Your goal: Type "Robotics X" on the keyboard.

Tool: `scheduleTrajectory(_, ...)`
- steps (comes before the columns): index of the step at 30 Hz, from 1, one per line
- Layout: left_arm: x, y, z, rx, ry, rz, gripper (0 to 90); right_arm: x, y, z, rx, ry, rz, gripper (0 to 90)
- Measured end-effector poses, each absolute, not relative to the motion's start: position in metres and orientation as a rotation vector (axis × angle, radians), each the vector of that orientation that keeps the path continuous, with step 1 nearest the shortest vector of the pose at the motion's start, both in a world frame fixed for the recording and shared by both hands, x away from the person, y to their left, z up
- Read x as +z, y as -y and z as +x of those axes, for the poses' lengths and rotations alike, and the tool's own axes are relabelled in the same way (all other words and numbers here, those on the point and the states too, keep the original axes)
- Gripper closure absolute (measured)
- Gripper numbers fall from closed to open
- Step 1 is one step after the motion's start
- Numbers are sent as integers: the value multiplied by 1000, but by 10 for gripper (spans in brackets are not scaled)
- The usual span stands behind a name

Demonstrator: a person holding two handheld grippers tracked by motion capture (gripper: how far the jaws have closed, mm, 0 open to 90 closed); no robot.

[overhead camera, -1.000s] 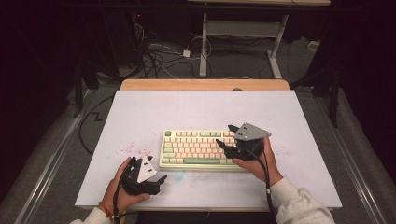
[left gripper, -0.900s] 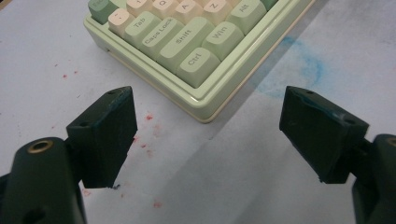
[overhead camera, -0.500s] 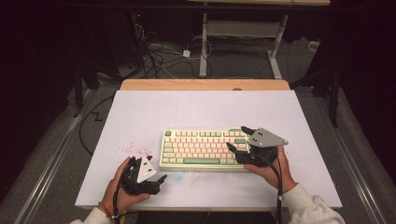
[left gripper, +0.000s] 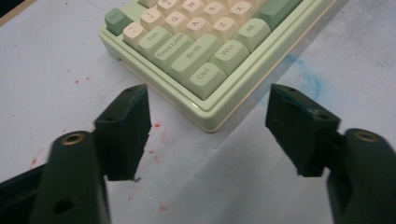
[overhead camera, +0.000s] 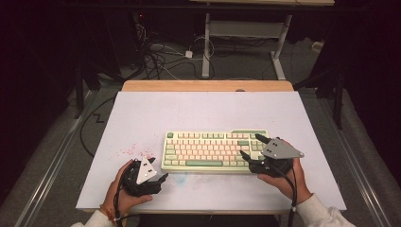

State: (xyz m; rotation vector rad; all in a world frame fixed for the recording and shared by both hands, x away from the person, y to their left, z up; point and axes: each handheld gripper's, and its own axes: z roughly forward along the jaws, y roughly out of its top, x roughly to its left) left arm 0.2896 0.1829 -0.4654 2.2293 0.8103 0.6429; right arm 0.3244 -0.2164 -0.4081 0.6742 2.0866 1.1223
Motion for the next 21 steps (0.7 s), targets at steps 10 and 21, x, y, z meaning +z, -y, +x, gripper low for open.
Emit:
scheduleTrajectory(10, -455, -180, 293, 506, -760, 2191, 817, -416, 238, 307, 1081, -2073, 721, 282)
scheduleTrajectory(21, -443, -156, 312, 455, -716, 2251, 877, -433, 258, 287, 1056, -2091, 793, 274)
